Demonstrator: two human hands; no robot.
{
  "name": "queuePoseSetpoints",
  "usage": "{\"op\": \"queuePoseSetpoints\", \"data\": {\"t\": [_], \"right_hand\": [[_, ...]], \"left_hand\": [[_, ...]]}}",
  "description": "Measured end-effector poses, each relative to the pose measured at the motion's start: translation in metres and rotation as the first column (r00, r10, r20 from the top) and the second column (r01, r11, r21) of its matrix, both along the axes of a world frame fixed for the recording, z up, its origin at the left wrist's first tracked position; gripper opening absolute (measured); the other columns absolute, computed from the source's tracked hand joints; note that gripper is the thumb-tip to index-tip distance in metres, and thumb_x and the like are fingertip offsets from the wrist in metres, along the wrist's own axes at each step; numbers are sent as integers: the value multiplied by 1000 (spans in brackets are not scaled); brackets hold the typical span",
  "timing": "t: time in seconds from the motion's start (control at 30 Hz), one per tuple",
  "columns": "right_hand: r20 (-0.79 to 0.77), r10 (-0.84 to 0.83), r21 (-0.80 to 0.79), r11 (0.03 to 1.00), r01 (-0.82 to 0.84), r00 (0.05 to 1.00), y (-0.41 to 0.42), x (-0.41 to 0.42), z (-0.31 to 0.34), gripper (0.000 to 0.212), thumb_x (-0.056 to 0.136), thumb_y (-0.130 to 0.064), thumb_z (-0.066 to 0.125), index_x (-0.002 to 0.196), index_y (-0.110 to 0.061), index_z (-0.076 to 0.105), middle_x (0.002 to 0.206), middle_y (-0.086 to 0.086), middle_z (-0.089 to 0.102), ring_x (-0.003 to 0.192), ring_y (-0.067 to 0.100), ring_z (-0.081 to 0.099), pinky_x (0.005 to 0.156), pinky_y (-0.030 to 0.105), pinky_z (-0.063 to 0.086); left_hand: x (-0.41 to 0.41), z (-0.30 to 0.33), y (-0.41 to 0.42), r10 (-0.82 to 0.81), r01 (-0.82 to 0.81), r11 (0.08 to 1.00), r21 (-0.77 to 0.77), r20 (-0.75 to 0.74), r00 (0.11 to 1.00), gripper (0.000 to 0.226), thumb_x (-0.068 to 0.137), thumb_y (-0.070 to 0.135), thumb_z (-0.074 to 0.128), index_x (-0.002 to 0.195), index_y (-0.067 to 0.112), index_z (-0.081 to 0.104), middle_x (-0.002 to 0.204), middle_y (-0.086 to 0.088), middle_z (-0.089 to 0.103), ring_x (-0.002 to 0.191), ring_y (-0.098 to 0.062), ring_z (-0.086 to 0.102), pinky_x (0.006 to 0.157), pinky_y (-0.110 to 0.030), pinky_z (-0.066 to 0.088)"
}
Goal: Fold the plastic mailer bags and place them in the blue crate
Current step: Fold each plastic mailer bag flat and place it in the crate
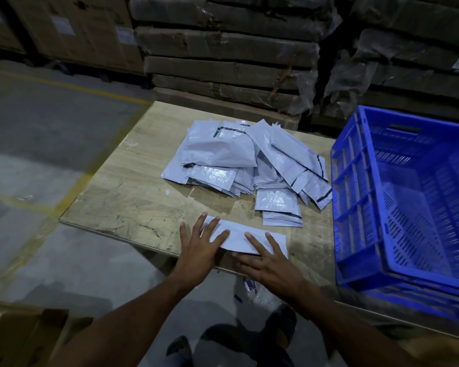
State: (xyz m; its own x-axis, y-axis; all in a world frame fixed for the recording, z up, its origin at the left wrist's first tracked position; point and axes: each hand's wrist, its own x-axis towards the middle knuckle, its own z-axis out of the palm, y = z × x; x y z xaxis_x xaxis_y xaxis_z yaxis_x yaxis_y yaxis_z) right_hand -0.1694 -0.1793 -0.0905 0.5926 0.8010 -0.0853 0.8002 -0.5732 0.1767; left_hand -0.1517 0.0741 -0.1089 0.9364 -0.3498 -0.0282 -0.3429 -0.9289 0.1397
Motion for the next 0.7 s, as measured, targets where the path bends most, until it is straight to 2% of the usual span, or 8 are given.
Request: {"op": "queuePoseSetpoints", "data": {"t": [0.07, 0.17, 0.23, 0.33, 0.47, 0.57, 0.63, 0.7], "right_hand": [[-59, -34, -22, 999, 33, 998, 4, 9, 6, 59, 74, -24, 87, 128, -28, 66, 143, -6, 58, 145, 42, 32, 101, 56, 48], [-56, -35, 108, 993, 41, 998, 5, 17, 13, 53, 75, -18, 84, 125, -23, 66, 138, -3, 61, 129, 40, 55, 80, 43, 57], [10, -22, 184, 983, 20, 1000, 1, 18, 20, 36, 86, -17, 66, 122, -21, 67, 141, -2, 59, 122, 40, 60, 71, 39, 58], [19, -51, 226, 973, 45, 999, -1, 15, 41, 41, 84, -24, 45, 113, -19, 72, 141, 1, 60, 109, 33, 64, 65, 32, 56], [-32, -85, 303, 949, 91, 996, 0, 10, 51, 46, 71, -21, 67, 117, -22, 68, 148, -4, 53, 104, 26, 65, 52, 28, 51], [-43, -94, 210, 972, 101, 995, -4, 14, 49, 49, 73, -30, 51, 118, -21, 69, 148, 0, 54, 114, 36, 63, 76, 42, 58], [-53, -146, 38, 988, 149, 988, -4, 24, 45, 54, 76, -39, 41, 120, -24, 68, 151, 2, 51, 131, 45, 51, 96, 65, 46], [-48, -217, -77, 974, 213, 975, -1, 31, 35, 51, 84, -42, 39, 123, -26, 67, 152, 3, 50, 137, 45, 45, 100, 76, 35]], "left_hand": [[-2, -2, 2, 4, -6, 999, -39, -32, 999, 101, 68, 18, 91, 153, 29, 37, 170, -14, 18, 156, -42, 7, 108, -82, 24], [-6, 1, 3, 116, -111, 980, -164, 23, 993, 86, 100, 42, 57, 166, 21, 5, 172, -17, -10, 158, -40, -8, 115, -78, 14], [-8, 1, 6, 179, -175, 953, -249, -5, 984, 86, 103, 46, 45, 165, 21, -8, 171, -17, -17, 157, -43, -11, 114, -74, 10], [-9, -10, 10, 172, -190, 953, -236, -95, 980, 84, 103, 55, 32, 163, 24, -18, 169, -13, -25, 156, -46, -11, 118, -74, 13], [-7, -20, 10, 158, -192, 967, -170, -193, 968, 84, 98, 69, 17, 155, 34, -33, 163, -1, -41, 153, -40, -26, 122, -68, -3], [-8, -17, 10, 120, -152, 976, -156, -198, 973, 83, 94, 75, 10, 155, 37, -33, 163, 0, -42, 152, -36, -31, 121, -67, -11], [-10, -16, 11, 103, -133, 979, -153, -189, 977, 83, 94, 76, 11, 157, 39, -29, 165, -1, -39, 153, -37, -27, 120, -67, -11], [-10, -13, 10, 96, -124, 983, -133, -197, 976, 82, 93, 78, 6, 156, 41, -30, 164, -1, -39, 153, -38, -27, 119, -69, -10]]}}
